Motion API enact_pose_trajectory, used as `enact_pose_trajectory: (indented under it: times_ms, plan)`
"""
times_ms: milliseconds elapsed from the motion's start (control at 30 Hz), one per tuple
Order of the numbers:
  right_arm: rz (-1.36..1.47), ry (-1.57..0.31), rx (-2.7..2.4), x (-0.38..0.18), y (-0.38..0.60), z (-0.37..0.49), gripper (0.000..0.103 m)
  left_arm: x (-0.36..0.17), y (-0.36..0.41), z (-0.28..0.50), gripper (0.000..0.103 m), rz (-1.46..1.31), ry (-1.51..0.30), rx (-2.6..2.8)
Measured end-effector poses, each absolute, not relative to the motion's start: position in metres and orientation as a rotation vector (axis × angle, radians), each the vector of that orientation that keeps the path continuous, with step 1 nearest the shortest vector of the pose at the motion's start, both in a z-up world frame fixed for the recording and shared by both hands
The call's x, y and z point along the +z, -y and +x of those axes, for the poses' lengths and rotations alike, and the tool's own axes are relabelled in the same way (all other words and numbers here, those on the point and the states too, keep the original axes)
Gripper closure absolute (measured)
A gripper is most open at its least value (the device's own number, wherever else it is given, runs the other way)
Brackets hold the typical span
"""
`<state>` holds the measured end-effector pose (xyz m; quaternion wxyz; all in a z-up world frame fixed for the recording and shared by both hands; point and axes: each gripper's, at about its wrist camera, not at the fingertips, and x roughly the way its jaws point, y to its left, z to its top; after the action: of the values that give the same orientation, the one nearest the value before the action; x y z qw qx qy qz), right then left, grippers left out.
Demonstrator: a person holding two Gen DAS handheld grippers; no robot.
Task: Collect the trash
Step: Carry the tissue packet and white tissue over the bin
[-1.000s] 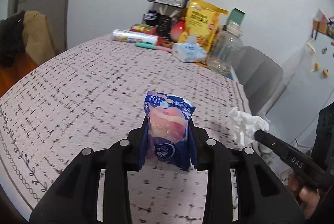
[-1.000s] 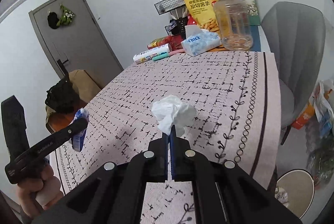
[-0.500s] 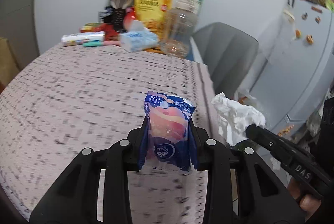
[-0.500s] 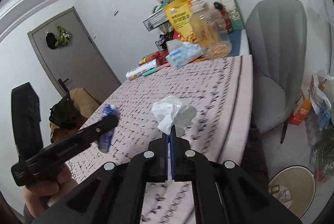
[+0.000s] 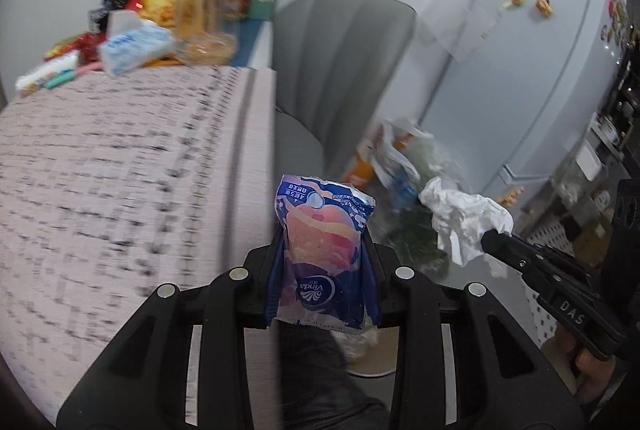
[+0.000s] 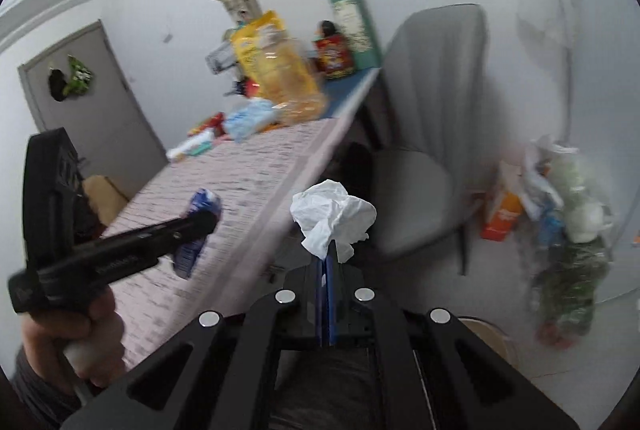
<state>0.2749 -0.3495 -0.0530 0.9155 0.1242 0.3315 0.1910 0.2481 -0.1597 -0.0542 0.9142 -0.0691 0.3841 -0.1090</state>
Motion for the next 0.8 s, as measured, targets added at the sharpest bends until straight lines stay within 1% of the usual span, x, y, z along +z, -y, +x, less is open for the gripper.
enact_pose_trajectory:
  times_ms: [367,600,633,700,733,767,800]
  plan:
    - [0.26,-0.746,0.269,-0.098,0.422,0.275,0.1,-0.096,0.232,0.276,0.07,-0.123,-0.924,-0.341]
    - [0.337,-0.883,0.259,-0.164,0.441,0.284,0.1,-0.123,0.247,0.282,0.07,-0.102,-0.982,-0.355]
    - [0.351,-0.9,0.265,-0.174,0.441,0.286,0.096,-0.128,0.248,0.282,0.07,-0.098,-0.993,-0.354]
    - [0.395,-0.923,0.281,-0.194,0.443,0.289,0.095,-0.135,0.251,0.284,0.07,-0.087,-1.013,-0.355]
    - [0.422,-0.946,0.27,-0.206,0.446,0.292,0.082,-0.138,0.252,0.284,0.07,-0.08,-1.022,-0.357]
    - [0.431,-0.955,0.242,-0.213,0.448,0.293,0.051,-0.141,0.254,0.285,0.07,-0.07,-1.032,-0.36]
    - [0.433,-0.945,0.221,-0.217,0.45,0.292,0.042,-0.143,0.255,0.286,0.07,-0.067,-1.039,-0.362]
